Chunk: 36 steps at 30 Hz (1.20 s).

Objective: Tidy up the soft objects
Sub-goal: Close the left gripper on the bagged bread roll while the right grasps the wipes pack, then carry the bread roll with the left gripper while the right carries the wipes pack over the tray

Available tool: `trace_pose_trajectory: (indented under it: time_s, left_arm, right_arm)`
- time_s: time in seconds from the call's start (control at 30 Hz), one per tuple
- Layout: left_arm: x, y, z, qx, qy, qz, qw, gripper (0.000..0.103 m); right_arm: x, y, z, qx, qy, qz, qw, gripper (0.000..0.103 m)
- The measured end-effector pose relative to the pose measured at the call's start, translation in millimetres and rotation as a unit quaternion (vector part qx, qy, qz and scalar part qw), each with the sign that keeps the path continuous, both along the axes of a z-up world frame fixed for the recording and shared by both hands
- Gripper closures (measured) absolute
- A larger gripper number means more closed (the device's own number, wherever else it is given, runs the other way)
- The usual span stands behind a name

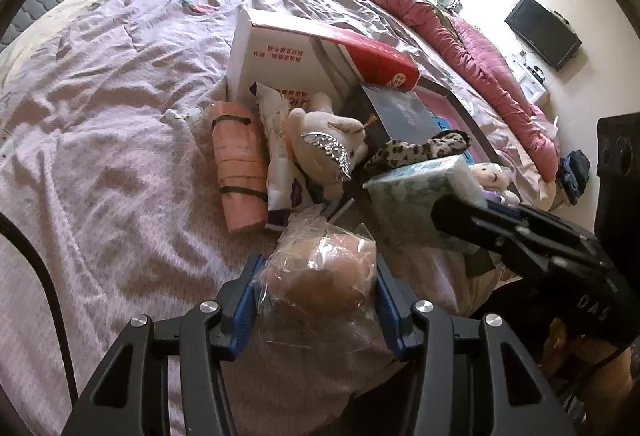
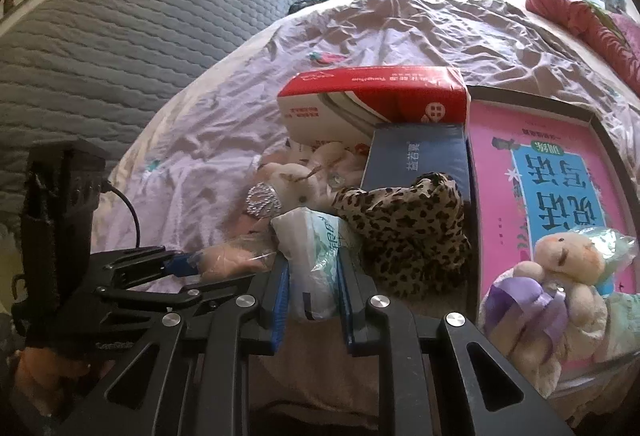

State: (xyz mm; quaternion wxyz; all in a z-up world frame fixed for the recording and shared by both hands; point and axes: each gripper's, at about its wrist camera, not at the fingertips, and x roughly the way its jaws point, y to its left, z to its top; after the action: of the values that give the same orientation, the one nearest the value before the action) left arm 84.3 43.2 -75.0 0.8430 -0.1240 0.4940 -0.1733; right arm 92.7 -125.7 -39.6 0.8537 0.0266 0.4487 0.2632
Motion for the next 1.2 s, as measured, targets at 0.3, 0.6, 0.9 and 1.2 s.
trace_pose_trajectory:
  time_s: [0.3,0.6,0.9,1.2]
  left_arm:
    - [-14.6,-10.7,25.0,0.017,-0.026,0.002,0.9995,0.051]
    - [-29.4,-34.6,61.0,0.041,-0.065,-0.008,0.997,0.051]
    - [-38.7,-61.4,88.2,0.055,-0.093,-0.019,0.9939,0.051]
    - [-39.6,-105.2,104.6,0.068,-0.108,-0.044,0.9908,0.051]
  right_arm:
    - [-14.2,-7.4,23.8,0.002,-0.024,0.006,1.0,0.081]
    - [-25.2,-24.5,57.1,0.014,-0.058,-0.006,0.998,0.081]
    - [-32.2,-56.9,87.0,0.018,-0.093,-0.031,0.995,0.081]
    - [-32.1,-117.9,106.6,0.038,-0.104,-0.083,0.99,0.081]
